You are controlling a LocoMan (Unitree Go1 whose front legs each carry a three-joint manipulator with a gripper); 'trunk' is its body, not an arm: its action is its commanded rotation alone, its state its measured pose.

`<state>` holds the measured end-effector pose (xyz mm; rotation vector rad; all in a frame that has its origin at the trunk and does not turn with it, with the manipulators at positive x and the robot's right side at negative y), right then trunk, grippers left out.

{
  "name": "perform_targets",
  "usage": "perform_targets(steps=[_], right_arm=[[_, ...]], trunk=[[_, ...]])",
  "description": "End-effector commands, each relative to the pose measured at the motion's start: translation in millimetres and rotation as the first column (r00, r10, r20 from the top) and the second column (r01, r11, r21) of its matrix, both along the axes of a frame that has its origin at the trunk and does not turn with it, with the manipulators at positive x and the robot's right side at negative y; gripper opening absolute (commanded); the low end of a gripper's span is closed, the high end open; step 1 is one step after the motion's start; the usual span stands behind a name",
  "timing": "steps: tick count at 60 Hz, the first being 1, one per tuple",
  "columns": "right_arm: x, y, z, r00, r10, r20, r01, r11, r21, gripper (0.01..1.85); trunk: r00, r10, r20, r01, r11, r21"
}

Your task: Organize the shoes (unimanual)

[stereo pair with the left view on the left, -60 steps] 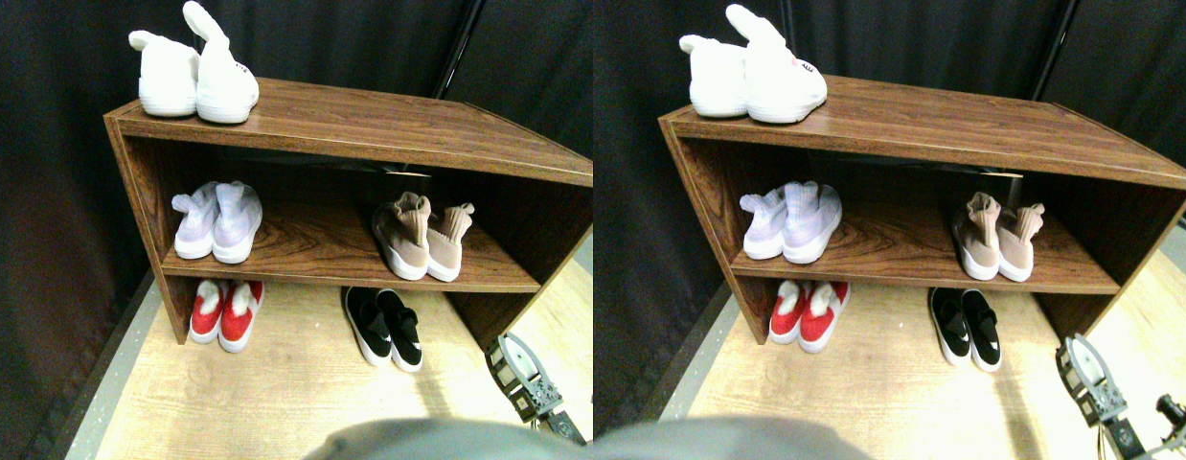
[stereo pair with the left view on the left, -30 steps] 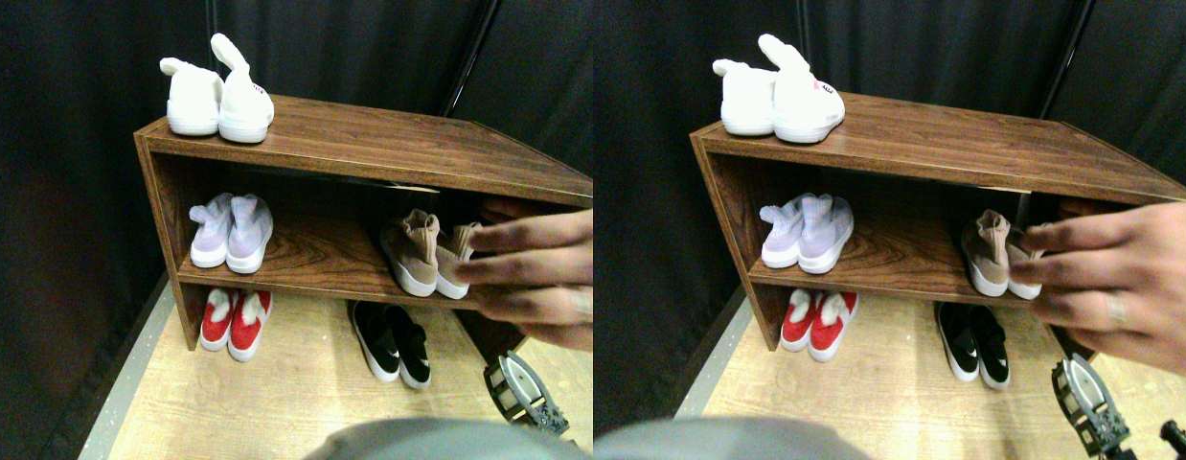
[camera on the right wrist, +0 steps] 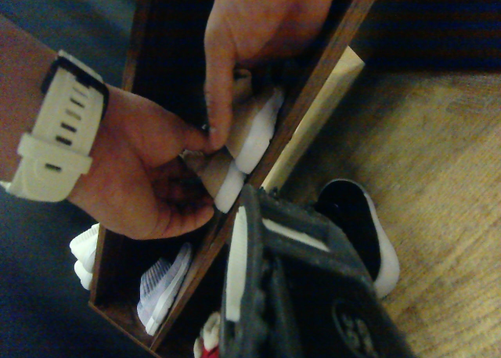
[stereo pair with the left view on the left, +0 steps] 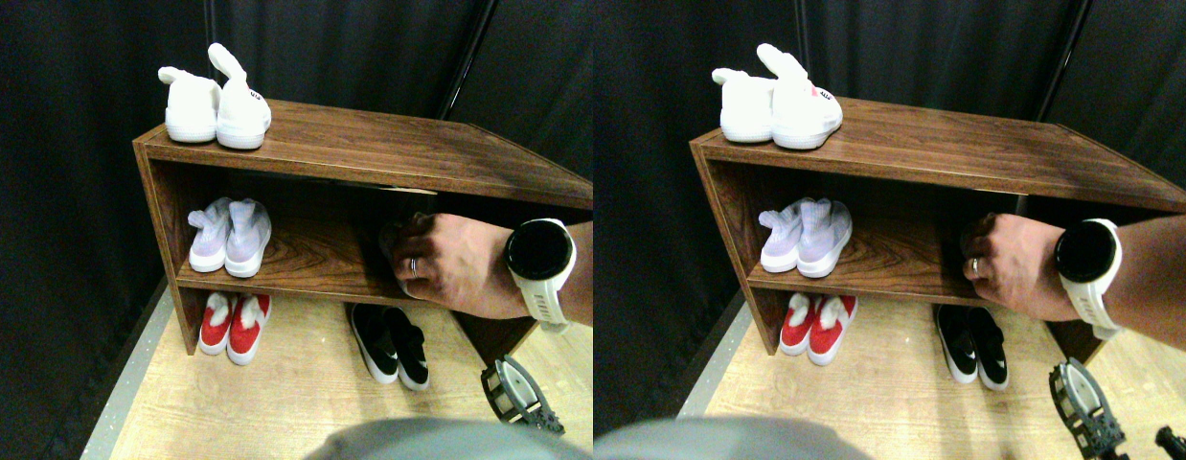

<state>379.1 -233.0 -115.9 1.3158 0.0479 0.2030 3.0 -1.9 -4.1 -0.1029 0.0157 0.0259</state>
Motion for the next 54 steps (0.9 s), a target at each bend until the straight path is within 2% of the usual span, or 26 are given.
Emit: perform_targets(steps=[1,11,54], right_arm=[[1.3,3,7,0.999,0.001,0.047,-0.001,1.0,0.004,0.06],[4.2,3,5,0.999,-0.008,0.042,0.008,1.0,-0.001,0.06],[15.5,-3,3,0.999,-0.006,0.043,0.006,1.0,-0.004,0.06]], trunk=[[0.9999,0.004,0.013,-0.004,1.0,-0.006],[1.0,0.003,0.005,-0.003,1.0,-0.008],[0.9999,-0.008,-0.007,0.008,0.9999,-0.007]])
